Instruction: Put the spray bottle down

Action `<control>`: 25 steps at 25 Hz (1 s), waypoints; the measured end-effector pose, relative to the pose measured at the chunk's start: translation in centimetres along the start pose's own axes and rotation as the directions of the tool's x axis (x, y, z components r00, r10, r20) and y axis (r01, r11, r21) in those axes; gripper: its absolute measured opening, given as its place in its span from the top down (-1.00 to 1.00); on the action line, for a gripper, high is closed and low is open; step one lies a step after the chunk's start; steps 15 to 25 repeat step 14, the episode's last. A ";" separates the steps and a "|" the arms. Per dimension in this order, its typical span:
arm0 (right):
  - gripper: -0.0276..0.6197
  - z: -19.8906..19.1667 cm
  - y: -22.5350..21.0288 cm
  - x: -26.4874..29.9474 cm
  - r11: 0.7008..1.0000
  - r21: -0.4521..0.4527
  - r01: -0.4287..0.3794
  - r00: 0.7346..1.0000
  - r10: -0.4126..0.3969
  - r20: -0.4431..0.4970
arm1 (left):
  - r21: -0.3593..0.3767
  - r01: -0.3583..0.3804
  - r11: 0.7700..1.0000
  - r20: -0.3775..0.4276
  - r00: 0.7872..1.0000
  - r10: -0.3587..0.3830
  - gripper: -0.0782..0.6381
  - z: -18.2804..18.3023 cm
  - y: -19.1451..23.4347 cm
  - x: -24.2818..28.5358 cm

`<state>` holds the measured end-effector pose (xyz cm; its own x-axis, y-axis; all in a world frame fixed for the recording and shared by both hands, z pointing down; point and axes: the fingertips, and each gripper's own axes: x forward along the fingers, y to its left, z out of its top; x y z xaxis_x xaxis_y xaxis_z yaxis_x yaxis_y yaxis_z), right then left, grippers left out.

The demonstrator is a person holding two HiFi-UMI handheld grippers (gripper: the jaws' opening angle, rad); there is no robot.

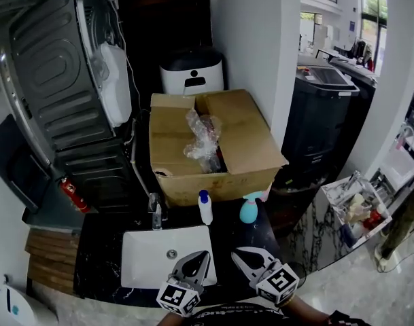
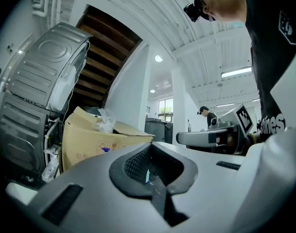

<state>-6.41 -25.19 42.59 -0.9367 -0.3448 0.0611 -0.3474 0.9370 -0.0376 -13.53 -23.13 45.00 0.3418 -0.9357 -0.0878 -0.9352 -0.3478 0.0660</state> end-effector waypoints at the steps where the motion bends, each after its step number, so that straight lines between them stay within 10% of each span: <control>1: 0.80 -0.1 -0.1 -0.1 1.000 0.003 0.001 1.000 -0.001 0.005 | 0.004 0.007 1.000 -0.007 1.000 -0.006 0.74 -0.2 -0.1 -0.1; 25: 0.80 -0.3 0.5 -0.1 1.000 0.028 -0.009 1.000 0.009 -0.003 | -0.013 0.000 1.000 -0.034 0.999 0.000 0.74 -0.7 -0.4 -0.6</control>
